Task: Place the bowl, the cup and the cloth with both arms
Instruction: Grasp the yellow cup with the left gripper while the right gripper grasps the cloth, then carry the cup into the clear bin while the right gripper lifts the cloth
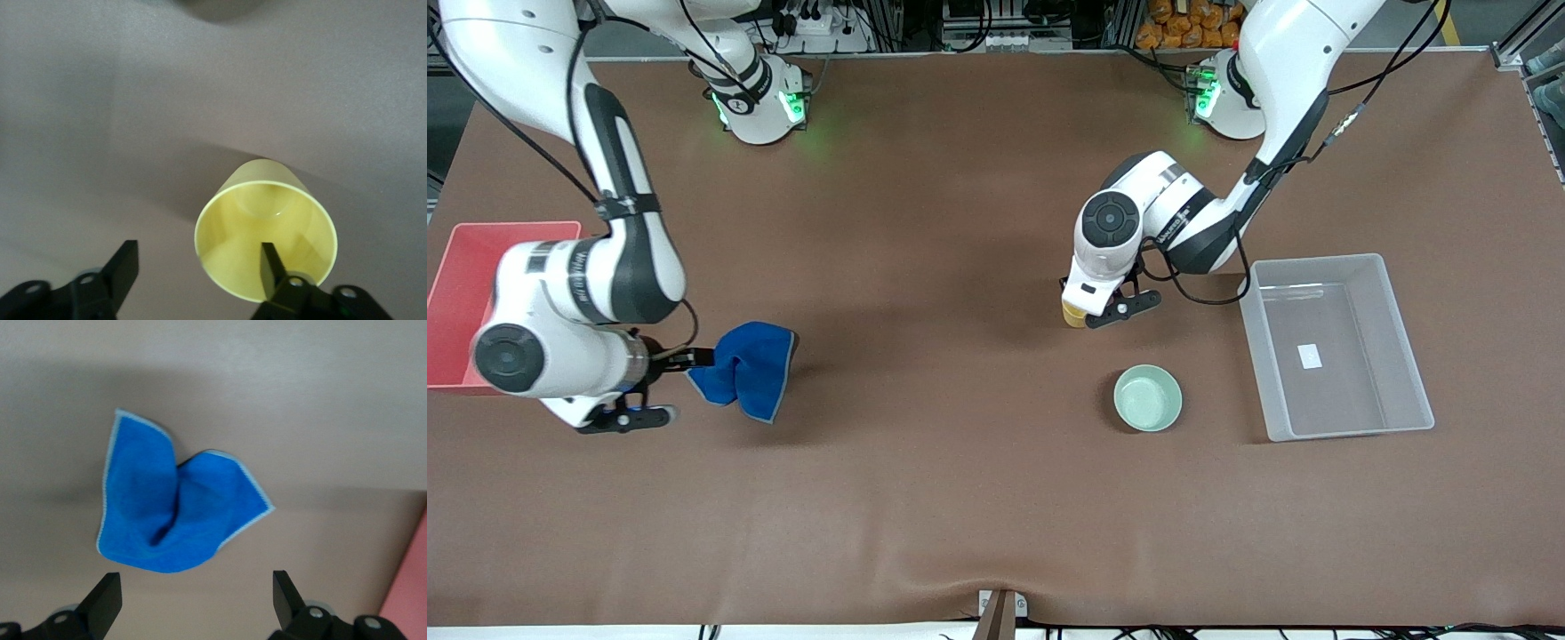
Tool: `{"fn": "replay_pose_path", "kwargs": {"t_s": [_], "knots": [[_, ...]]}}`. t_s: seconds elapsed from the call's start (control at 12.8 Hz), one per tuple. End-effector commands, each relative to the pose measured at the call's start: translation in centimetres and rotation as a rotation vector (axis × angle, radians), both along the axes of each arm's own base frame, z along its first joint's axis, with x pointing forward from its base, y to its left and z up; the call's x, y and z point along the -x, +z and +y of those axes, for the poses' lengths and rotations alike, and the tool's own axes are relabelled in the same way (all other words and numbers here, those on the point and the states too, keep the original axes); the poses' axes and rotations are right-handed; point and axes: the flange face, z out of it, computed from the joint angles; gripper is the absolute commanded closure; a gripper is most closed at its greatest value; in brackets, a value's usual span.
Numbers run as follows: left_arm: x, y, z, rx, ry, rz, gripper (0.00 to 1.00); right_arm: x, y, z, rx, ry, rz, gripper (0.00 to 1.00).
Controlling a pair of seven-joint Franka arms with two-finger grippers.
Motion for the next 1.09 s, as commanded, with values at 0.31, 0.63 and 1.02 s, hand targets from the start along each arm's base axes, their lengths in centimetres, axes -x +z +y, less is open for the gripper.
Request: {"fn": "replay_pose_path", "kwargs": {"t_s": [0.31, 0.63, 1.02], "knots": [[-1.2, 1.6, 0.5, -0.018, 0.064, -0.054, 1.00, 3.0, -6.2, 2.3, 0.017, 0.015, -0.065, 0.00], [-2.5, 6.7, 2.5, -0.045, 0.074, -0.112, 1.00, 3.7, -8.2, 1.9, 0.030, 0.040, -0.104, 0.00], [-6.7, 18.8, 11.5, -0.074, 0.055, -0.179, 1.00, 4.6, -9.9, 1.6, 0.035, 0.047, -0.112, 0.00]]}}
